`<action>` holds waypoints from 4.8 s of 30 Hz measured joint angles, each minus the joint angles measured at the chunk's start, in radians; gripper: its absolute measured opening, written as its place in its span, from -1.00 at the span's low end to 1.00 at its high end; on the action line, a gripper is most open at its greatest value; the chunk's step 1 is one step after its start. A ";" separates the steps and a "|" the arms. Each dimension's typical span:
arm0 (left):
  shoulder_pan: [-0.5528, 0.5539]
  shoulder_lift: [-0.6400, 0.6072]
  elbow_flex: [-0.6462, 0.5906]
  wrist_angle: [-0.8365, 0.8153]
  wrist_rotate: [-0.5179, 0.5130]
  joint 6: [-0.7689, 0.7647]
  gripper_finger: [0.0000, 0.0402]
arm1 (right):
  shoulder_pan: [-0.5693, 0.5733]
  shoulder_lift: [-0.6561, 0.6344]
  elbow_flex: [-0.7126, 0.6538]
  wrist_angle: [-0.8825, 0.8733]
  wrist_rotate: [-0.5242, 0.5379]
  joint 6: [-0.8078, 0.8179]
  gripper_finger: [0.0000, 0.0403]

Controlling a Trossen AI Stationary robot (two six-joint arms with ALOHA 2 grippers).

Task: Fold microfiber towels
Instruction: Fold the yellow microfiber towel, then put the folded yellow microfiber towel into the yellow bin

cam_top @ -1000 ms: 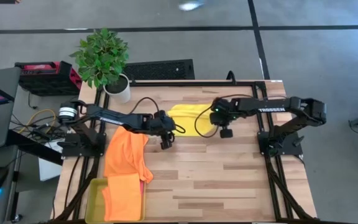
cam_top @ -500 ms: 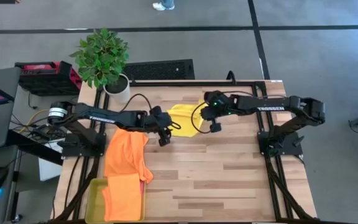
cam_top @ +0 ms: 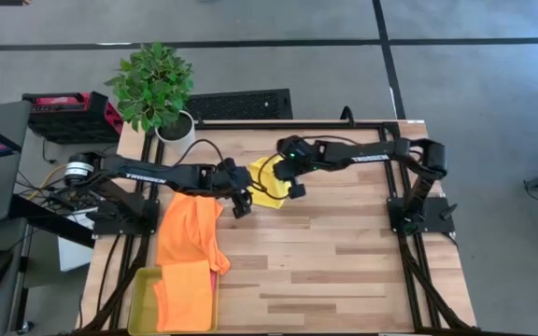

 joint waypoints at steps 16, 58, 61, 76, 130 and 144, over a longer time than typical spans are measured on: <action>0.000 -0.109 0.000 -0.101 -0.081 -0.007 -0.24 | 0.047 0.167 0.196 0.040 -0.048 -0.104 -0.96; -0.005 -0.077 -0.068 -0.085 0.066 0.158 -0.24 | 0.051 -0.017 0.191 -0.080 -0.025 0.146 0.12; -0.007 -0.047 -0.093 0.010 0.069 0.243 -0.24 | 0.052 -0.082 0.191 -0.182 -0.029 0.167 0.12; -0.003 0.151 -0.089 0.178 0.036 0.426 -0.24 | 0.054 -0.241 0.193 -0.275 -0.029 0.247 0.12; -0.047 -0.067 -0.090 -0.174 0.393 -0.117 -1.00 | 0.046 -0.221 0.191 -0.358 -0.026 0.290 0.12; -0.403 -0.324 -0.088 -0.341 0.402 -0.598 -1.00 | 0.046 -0.220 0.191 -0.411 -0.028 0.290 0.12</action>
